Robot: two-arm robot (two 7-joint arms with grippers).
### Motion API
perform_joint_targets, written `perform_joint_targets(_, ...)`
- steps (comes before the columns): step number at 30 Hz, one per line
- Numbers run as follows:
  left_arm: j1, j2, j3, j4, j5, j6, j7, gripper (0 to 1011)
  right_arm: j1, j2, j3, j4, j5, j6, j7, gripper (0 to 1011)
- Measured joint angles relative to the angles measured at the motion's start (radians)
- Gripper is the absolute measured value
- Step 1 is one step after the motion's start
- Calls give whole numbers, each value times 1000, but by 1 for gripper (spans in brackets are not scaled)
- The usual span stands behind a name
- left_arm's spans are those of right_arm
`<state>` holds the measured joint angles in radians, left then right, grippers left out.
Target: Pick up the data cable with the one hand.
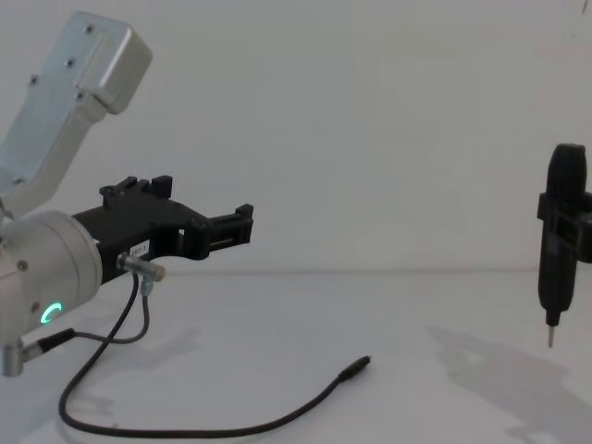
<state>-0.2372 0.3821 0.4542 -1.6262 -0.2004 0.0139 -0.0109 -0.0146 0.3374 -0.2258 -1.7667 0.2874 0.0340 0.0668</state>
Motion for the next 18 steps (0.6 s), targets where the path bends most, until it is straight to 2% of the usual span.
perform_joint_targets(18, 0, 0, 0, 0, 0, 0, 0, 1001, 0, 0, 0, 0, 0, 0, 0, 284)
